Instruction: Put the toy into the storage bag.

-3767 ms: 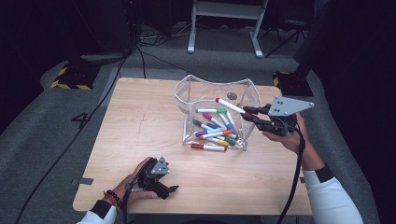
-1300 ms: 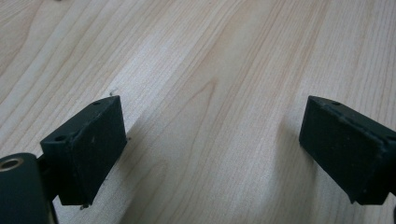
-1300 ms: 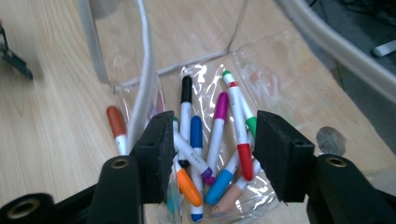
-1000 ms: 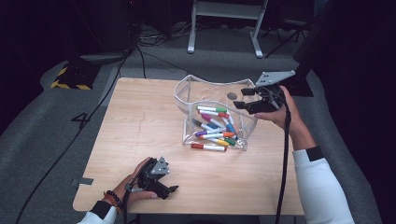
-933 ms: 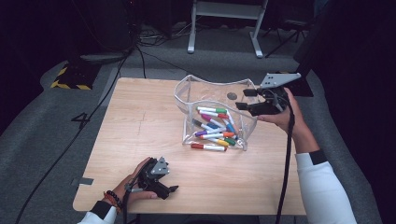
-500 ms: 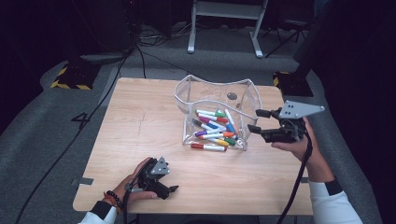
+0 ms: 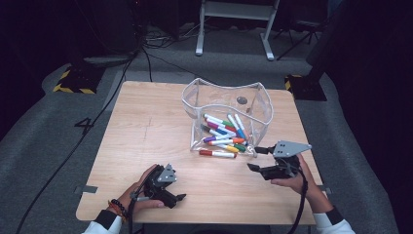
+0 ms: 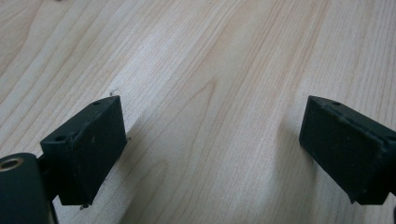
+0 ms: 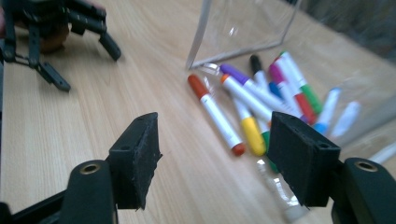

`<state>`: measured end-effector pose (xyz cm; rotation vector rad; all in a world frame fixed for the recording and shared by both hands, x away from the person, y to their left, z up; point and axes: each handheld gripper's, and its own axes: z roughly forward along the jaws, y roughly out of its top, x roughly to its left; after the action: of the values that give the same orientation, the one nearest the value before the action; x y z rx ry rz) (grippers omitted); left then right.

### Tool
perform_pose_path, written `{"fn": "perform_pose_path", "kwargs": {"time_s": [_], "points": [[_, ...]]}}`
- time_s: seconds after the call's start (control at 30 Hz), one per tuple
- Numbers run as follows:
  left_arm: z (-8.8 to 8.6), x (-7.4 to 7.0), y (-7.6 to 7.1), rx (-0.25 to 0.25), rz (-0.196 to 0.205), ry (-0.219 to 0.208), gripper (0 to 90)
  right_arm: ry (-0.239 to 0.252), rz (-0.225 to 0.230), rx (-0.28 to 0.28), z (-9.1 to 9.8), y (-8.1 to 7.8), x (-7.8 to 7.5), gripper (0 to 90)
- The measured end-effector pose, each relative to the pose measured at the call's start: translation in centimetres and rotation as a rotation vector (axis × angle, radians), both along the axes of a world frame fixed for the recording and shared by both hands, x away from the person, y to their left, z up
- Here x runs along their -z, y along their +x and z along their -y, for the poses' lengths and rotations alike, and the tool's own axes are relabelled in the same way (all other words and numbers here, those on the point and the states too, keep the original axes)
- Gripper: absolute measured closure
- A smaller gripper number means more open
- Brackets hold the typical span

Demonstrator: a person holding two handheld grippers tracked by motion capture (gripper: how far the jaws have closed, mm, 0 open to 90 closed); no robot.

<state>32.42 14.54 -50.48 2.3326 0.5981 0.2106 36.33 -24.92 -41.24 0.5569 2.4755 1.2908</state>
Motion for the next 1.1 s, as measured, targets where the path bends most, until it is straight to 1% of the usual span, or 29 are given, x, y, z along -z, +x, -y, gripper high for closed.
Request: {"fn": "perform_pose_path", "kwargs": {"time_s": [0.07, 0.23, 0.3, 0.33, 0.4, 0.47, 0.57, 0.63, 0.73, 0.8, 0.87, 0.93, 1.0, 1.03, 1.1], "points": [[0.0, 0.0, 0.0, 0.0, 0.0, -0.001, 7.6, -0.022, -0.008, -0.002, -0.9, 0.3, 1.4, 35.5], [0.0, 0.0, 0.0, 0.0, 0.0, 0.0, 7.6, -0.044, -0.035, -0.045, -3.8, 1.1, 4.3, 36.9], [0.0, 0.0, 0.0, 0.0, 0.0, 0.0, 7.6, -0.057, -0.035, -0.051, -4.6, 1.4, 4.9, 36.9], [0.0, 0.0, 0.0, 0.0, 0.0, 0.0, 7.6, -0.055, -0.035, -0.051, -5.2, 1.7, 5.2, 36.9], [0.0, 0.0, 0.0, -0.001, 0.0, 0.0, 7.6, -0.049, -0.034, -0.052, -5.9, 2.1, 5.5, 37.2], [0.0, 0.0, 0.0, -0.001, 0.0, 0.0, 7.5, -0.035, -0.046, -0.051, -6.8, 2.6, 5.8, 37.2], [0.0, 0.0, 0.0, -0.001, 0.0, 0.0, 7.6, -0.061, -0.019, -0.053, -8.3, 3.1, 6.4, 37.2], [0.0, 0.0, 0.0, -0.002, -0.003, 0.001, 7.6, -0.057, -0.028, -0.045, -9.2, 3.6, 6.9, 37.2], [0.0, 0.0, 0.0, -0.003, -0.002, 0.002, 7.6, -0.07, -0.021, -0.04, -10.2, 4.1, 7.3, 37.1], [0.0, 0.0, -0.1, -0.003, -0.002, 0.002, 7.6, -0.071, -0.011, -0.035, -10.7, 4.4, 7.5, 37.1], [0.0, 0.0, -0.1, -0.003, -0.001, 0.002, 7.6, -0.063, -0.027, -0.029, -11.1, 4.7, 7.7, 37.1], [0.0, 0.0, -0.1, -0.003, -0.002, 0.002, 7.6, -0.075, -0.03, -0.03, -11.6, 5.0, 7.9, 36.7], [0.0, 0.0, -0.1, -0.003, -0.001, 0.003, 7.6, -0.079, -0.046, -0.037, -12.1, 5.2, 8.1, 36.1], [0.0, 0.0, -0.1, -0.003, -0.001, 0.002, 7.6, -0.072, -0.043, -0.035, -12.2, 5.3, 8.2, 36.1], [0.0, 0.0, -0.1, -0.003, -0.002, 0.002, 7.6, -0.06, -0.06, -0.036, -12.6, 5.5, 8.2, 36.1]]}}
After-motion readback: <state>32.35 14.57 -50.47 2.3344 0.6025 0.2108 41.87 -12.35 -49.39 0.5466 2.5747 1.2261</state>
